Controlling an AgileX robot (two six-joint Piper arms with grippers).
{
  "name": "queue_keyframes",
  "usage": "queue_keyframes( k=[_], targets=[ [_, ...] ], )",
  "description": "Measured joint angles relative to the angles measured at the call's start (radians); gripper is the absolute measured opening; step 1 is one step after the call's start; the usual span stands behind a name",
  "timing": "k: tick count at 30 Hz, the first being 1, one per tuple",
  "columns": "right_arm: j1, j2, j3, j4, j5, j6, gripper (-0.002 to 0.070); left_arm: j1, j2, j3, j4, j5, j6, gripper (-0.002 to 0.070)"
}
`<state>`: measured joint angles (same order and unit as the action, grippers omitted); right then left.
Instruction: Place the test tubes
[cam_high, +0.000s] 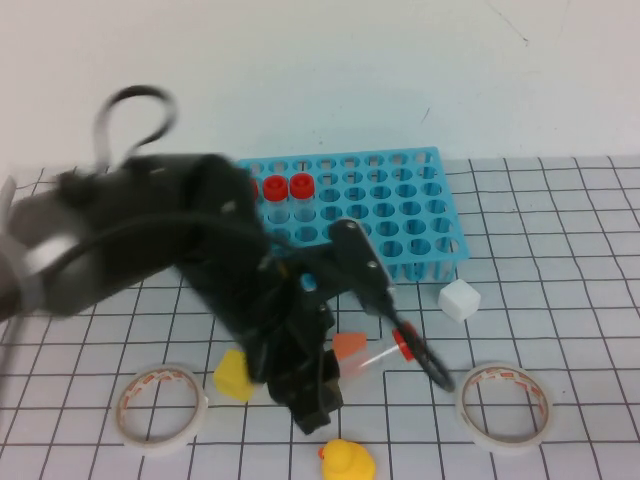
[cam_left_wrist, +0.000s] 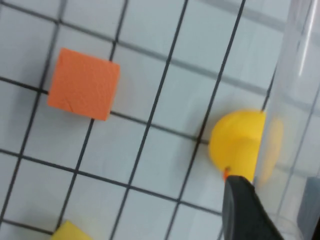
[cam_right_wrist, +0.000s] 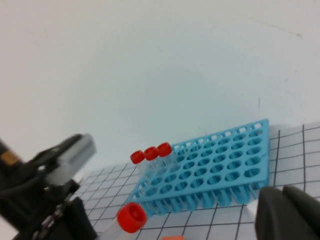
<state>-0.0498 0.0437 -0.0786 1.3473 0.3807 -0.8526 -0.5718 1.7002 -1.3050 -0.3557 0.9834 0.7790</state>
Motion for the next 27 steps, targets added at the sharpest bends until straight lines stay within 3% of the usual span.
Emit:
queue_keyframes(
  k=[7, 9, 11, 14, 19, 27],
  targets=[
    [0.000, 0.382, -0.168, 0.249, 0.144, -0.348, -0.0001, 0.004, -0.315, 0.373, -0.177, -0.322, -0.002, 0.0212],
    [0.000, 0.530, -0.231, 0.308, 0.253, -0.478, -0.0001, 0.004, -0.399, 0.471, -0.278, -0.436, -0.002, 0.0212],
    [0.000, 0.710, -0.323, 0.326, 0.422, -0.562, -0.0001, 0.004, -0.513, 0.598, -0.510, -0.669, 0.010, 0.0212],
    [0.025, 0.888, -0.429, 0.329, 0.576, -0.585, -0.0001, 0.004, -0.575, 0.660, -0.701, -0.837, 0.042, 0.0212],
    [0.158, 1.133, -0.599, 0.330, 0.654, -0.600, -0.0001, 0.006, -0.590, 0.674, -0.854, -0.917, 0.059, 0.0212],
    [0.365, 1.407, -0.859, 0.331, 0.548, -0.621, 0.0025, 0.006, -0.590, 0.674, -0.959, -0.983, 0.064, 0.0212]
  ],
)
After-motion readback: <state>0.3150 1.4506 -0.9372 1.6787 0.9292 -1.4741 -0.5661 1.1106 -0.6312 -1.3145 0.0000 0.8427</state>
